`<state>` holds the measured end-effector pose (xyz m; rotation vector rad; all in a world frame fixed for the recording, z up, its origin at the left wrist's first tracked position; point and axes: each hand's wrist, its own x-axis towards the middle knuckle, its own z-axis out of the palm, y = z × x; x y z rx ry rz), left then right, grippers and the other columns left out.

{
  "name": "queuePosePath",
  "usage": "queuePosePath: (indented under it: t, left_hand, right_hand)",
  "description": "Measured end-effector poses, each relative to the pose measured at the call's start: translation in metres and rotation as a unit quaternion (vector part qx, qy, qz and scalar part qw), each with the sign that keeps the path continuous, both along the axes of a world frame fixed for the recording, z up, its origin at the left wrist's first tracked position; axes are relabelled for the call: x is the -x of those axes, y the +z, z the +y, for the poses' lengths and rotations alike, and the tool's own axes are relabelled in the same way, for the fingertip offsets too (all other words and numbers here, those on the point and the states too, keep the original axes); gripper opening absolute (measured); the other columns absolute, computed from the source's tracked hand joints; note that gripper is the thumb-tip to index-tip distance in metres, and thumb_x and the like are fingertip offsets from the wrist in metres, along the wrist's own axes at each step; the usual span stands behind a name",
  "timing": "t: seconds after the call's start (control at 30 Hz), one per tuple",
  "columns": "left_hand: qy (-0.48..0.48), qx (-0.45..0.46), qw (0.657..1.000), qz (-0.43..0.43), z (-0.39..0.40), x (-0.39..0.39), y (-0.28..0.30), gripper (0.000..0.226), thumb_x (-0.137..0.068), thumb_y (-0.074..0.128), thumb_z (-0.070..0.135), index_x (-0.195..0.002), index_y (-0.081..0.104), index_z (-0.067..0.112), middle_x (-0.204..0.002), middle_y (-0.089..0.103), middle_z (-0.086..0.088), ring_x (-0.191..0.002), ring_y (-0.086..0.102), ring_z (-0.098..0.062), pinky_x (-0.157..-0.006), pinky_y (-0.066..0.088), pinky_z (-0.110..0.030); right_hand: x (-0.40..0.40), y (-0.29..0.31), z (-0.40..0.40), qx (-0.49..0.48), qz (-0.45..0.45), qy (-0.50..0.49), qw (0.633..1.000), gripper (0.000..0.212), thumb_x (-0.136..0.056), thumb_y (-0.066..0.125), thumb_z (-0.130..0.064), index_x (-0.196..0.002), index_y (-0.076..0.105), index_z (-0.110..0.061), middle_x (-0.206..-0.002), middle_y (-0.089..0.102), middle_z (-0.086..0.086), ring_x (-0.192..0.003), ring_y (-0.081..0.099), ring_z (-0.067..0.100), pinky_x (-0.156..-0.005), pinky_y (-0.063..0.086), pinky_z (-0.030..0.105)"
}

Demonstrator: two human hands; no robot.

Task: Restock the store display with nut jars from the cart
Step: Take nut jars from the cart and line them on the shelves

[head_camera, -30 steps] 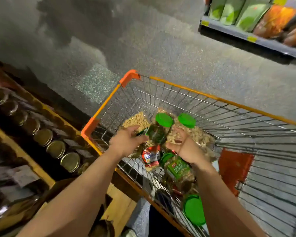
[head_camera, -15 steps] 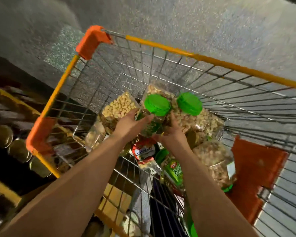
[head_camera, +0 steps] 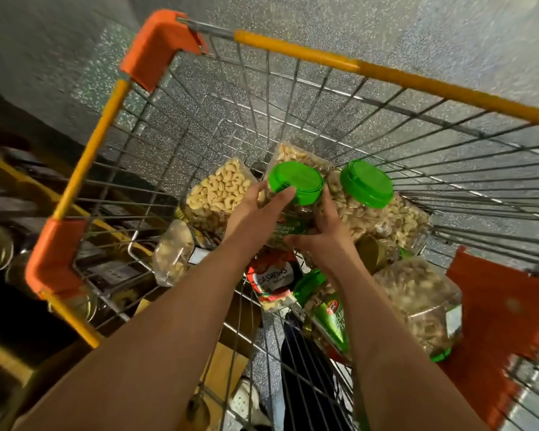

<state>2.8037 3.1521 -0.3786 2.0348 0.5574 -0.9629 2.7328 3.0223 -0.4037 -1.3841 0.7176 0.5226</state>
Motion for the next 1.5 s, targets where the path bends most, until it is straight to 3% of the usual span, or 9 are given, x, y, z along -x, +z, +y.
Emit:
queuePosePath:
  t: [0.1, 0.23, 0.4, 0.63, 0.77, 0.9, 1.1, 1.27, 1.5]
  left_hand:
    - [0.013, 0.02, 1.0, -0.019, -0.002, 0.007, 0.01, 0.066, -0.087, 0.061, 0.069, -0.145, 0.041, 0.045, -0.114, 0.055, 0.012, -0.108, 0.052, -0.018, -0.088, 0.041, -0.034]
    - [0.051, 0.076, 0.995, -0.047, -0.001, 0.015, 0.039, 0.064, -0.088, 0.063, 0.065, -0.144, 0.041, 0.043, -0.116, 0.059, 0.017, -0.113, 0.054, -0.016, -0.092, 0.037, -0.031]
    - [0.044, 0.102, 0.987, -0.117, 0.006, 0.022, 0.094, 0.064, -0.087, 0.065, 0.065, -0.14, 0.046, 0.035, -0.117, 0.063, 0.017, -0.112, 0.059, -0.009, -0.094, 0.042, -0.028]
    - [0.007, 0.125, 0.975, -0.185, 0.042, 0.064, 0.194, 0.046, -0.084, 0.069, 0.064, -0.113, 0.052, 0.034, -0.095, 0.066, 0.025, -0.089, 0.063, 0.005, -0.078, 0.046, -0.008]
    - [0.056, 0.155, 0.962, -0.219, 0.082, 0.12, 0.259, 0.058, -0.076, 0.071, 0.071, -0.115, 0.06, 0.03, -0.105, 0.072, 0.015, -0.104, 0.069, -0.011, -0.091, 0.051, -0.029]
    - [0.069, 0.18, 0.943, -0.27, 0.134, 0.188, 0.324, 0.064, -0.073, 0.069, 0.078, -0.115, 0.06, 0.031, -0.113, 0.071, 0.012, -0.112, 0.068, -0.013, -0.102, 0.05, -0.037]
    - [0.093, 0.196, 0.922, -0.321, 0.216, 0.31, 0.402, 0.084, -0.054, 0.063, 0.091, -0.12, 0.061, 0.04, -0.123, 0.067, 0.015, -0.114, 0.066, -0.012, -0.102, 0.053, -0.047]
    - [0.135, 0.201, 0.913, -0.329, 0.262, 0.389, 0.435, 0.089, -0.038, 0.065, 0.101, -0.103, 0.061, 0.039, -0.119, 0.068, 0.011, -0.109, 0.07, -0.019, -0.092, 0.056, -0.055]
    - [0.181, 0.179, 0.893, -0.371, 0.302, 0.479, 0.475, 0.116, -0.031, 0.061, 0.104, -0.128, 0.057, 0.041, -0.126, 0.066, 0.007, -0.11, 0.069, -0.023, -0.092, 0.057, -0.052]
  right_hand:
    - [-0.008, 0.015, -0.01, -0.022, -0.034, 0.02, 0.999, 0.108, -0.073, 0.072, 0.021, -0.157, 0.027, -0.031, -0.12, 0.07, -0.023, -0.117, 0.067, 0.009, -0.097, 0.057, 0.049]
    - [-0.015, 0.054, -0.017, -0.003, -0.071, 0.051, 0.996, 0.104, -0.077, 0.07, 0.021, -0.157, 0.03, -0.032, -0.137, 0.064, -0.009, -0.127, 0.061, 0.014, -0.097, 0.056, 0.051]
    - [-0.008, 0.116, -0.016, 0.028, -0.096, 0.026, 0.995, 0.106, -0.077, 0.071, 0.021, -0.158, 0.025, -0.029, -0.106, 0.073, -0.019, -0.091, 0.067, -0.013, -0.072, 0.053, 0.009]
    - [0.03, 0.207, 0.015, 0.111, -0.158, 0.045, 0.98, 0.109, -0.068, 0.087, 0.004, -0.154, 0.036, -0.041, -0.123, 0.072, -0.014, -0.112, 0.069, 0.013, -0.098, 0.057, 0.039]
    - [0.074, 0.284, 0.055, 0.093, -0.229, 0.09, 0.965, 0.099, -0.07, 0.081, 0.014, -0.146, 0.044, -0.037, -0.13, 0.069, -0.003, -0.114, 0.069, 0.013, -0.098, 0.056, 0.04]
    - [0.146, 0.356, 0.11, 0.093, -0.286, 0.058, 0.952, 0.101, -0.075, 0.077, 0.016, -0.149, 0.03, -0.035, -0.12, 0.054, -0.025, -0.086, 0.06, -0.024, -0.085, 0.055, 0.016]
    - [0.257, 0.414, 0.178, 0.089, -0.332, 0.082, 0.935, 0.103, -0.075, 0.08, 0.009, -0.144, 0.031, -0.05, -0.119, 0.058, -0.015, -0.101, 0.072, 0.007, -0.074, 0.058, 0.018]
    - [0.317, 0.44, 0.216, 0.081, -0.352, 0.118, 0.925, 0.103, -0.077, 0.078, 0.01, -0.15, 0.032, -0.045, -0.113, 0.056, -0.016, -0.088, 0.07, -0.007, -0.07, 0.057, 0.019]
    - [0.374, 0.471, 0.254, 0.064, -0.397, 0.192, 0.895, 0.1, -0.079, 0.074, 0.014, -0.147, 0.036, -0.048, -0.127, 0.067, -0.005, -0.1, 0.072, 0.008, -0.07, 0.055, 0.02]
